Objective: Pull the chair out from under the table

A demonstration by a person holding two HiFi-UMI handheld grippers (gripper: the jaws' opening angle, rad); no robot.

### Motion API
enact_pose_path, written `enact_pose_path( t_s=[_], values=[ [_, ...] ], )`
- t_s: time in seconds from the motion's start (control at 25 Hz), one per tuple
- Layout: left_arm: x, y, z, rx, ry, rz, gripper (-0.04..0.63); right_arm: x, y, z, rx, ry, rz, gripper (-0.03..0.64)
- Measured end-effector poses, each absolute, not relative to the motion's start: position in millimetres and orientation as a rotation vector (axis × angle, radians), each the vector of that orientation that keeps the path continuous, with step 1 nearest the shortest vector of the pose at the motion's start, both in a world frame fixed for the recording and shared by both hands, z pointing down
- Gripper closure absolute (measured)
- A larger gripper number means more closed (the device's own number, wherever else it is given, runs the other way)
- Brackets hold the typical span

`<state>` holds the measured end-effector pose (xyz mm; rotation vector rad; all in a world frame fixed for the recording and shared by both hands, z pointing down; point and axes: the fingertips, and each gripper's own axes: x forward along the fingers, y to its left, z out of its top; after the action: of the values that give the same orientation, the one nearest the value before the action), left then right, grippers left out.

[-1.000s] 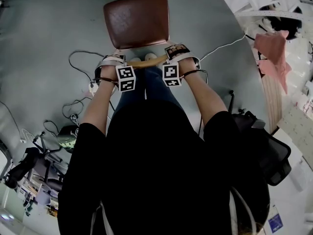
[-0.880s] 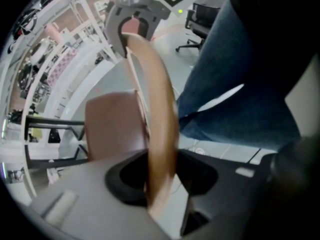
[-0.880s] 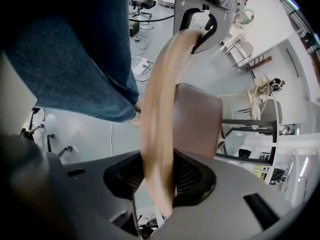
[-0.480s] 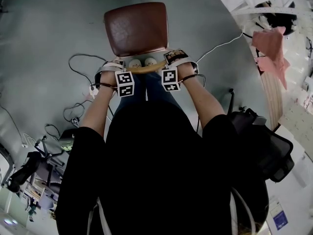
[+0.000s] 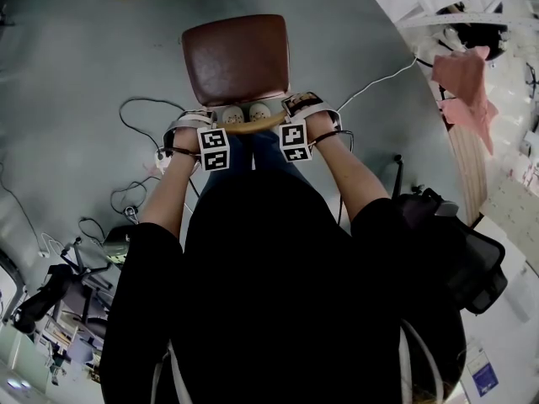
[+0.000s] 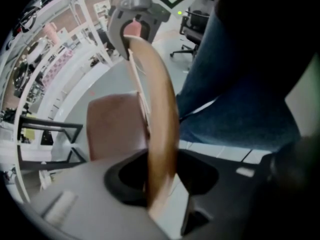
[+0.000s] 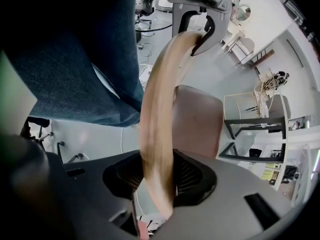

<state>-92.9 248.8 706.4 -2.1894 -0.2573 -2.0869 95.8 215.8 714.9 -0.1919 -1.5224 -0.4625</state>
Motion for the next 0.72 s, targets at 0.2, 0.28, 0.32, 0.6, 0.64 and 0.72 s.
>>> enact_pose_path(
  t_s=[0.2,0.28,0.32,0.6,0.64,0.72],
  values=[
    [-92.7,246.1,704.9,-2.287,-0.156,-2.032,0.393,96.8,214.9,712.3,-0.146,-1.568,-0.380,0.450],
    [-93.2,243.4,697.3,-2.354,-0.110,-1.965,0.367,97.9,213.0,705.4,-0.123,-1.601,-0.354,0.428],
    [-93.7,242.7,691.5,-2.388,-0.090,-1.929,0.360,99.2,212.5,700.3,-0.115,-1.615,-0.348,0.422],
    [-106.5,233.0,641.8,-2.468,-0.004,-1.791,0.422,122.7,198.0,652.2,-0.069,-1.649,-0.343,0.424],
    [-108.8,228.9,633.0,-2.483,0.034,-1.773,0.459,123.5,192.0,643.7,-0.047,-1.657,-0.343,0.470],
    [-111.1,218.0,613.6,-2.521,0.139,-1.734,0.537,120.5,177.9,625.1,0.015,-1.683,-0.341,0.580]
  ],
)
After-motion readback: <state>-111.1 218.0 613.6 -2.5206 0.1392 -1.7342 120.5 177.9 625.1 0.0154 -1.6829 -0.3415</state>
